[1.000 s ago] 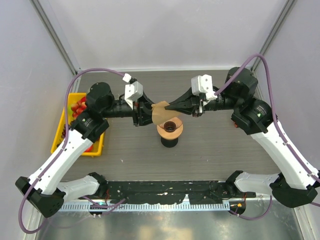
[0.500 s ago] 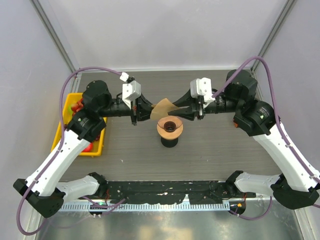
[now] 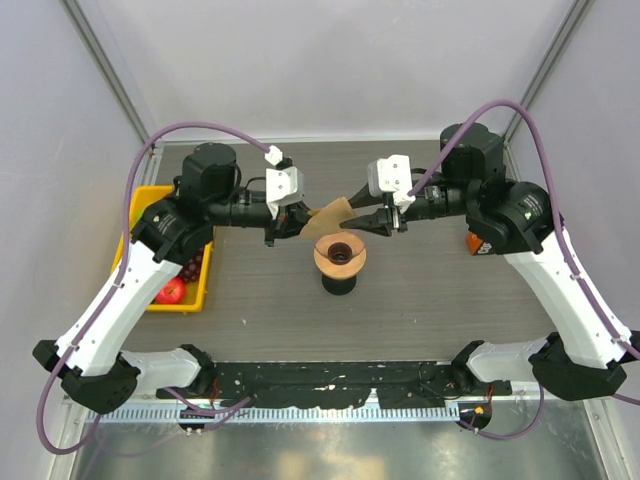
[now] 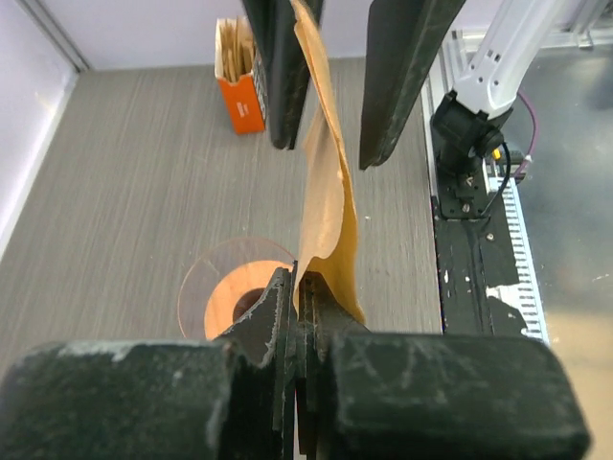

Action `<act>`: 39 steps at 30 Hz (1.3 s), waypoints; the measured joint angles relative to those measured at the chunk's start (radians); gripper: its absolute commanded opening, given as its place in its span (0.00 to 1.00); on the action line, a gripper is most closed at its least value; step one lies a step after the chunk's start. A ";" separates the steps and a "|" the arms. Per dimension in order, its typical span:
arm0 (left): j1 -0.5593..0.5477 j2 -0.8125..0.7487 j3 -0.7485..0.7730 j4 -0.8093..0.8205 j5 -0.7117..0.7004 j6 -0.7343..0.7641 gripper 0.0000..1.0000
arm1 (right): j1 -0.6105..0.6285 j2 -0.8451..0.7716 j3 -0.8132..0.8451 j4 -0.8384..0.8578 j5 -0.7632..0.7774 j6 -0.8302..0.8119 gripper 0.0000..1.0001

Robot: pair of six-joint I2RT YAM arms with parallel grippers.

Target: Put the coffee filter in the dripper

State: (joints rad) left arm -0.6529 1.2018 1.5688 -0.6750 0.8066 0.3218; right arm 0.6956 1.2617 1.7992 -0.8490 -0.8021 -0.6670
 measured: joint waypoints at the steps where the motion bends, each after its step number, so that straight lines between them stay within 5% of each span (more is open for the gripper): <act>1: -0.002 0.009 0.002 -0.016 -0.008 0.008 0.00 | 0.000 0.007 0.010 -0.012 0.000 -0.010 0.30; 3: -0.005 0.022 0.004 -0.041 -0.023 0.021 0.00 | 0.000 0.019 0.023 -0.027 0.000 -0.021 0.11; 5: -0.006 0.031 0.004 -0.056 -0.034 0.027 0.00 | 0.000 0.024 0.026 -0.039 0.001 -0.038 0.05; 10: -0.005 0.033 0.010 -0.051 -0.074 -0.011 0.50 | 0.003 0.029 0.023 -0.043 0.016 -0.050 0.05; 12: 0.013 0.030 -0.004 -0.016 -0.073 -0.074 0.54 | 0.003 0.022 0.004 -0.015 0.026 -0.044 0.05; 19: 0.120 0.010 -0.115 0.133 -0.034 -0.332 0.57 | 0.003 -0.047 -0.158 0.157 0.061 0.007 0.05; 25: 0.172 0.010 -0.167 0.282 0.003 -0.566 0.69 | 0.005 -0.061 -0.208 0.295 0.086 0.042 0.05; 34: 0.257 0.029 -0.289 0.514 0.051 -0.937 0.70 | 0.033 -0.105 -0.298 0.435 0.164 0.053 0.05; 39: 0.267 0.029 -0.345 0.641 0.074 -1.098 0.61 | 0.051 -0.119 -0.325 0.488 0.190 0.061 0.05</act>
State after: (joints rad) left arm -0.3855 1.2304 1.2240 -0.0338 0.8810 -0.7757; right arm 0.7467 1.1431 1.4738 -0.3611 -0.6117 -0.6064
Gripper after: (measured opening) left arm 0.671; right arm 0.060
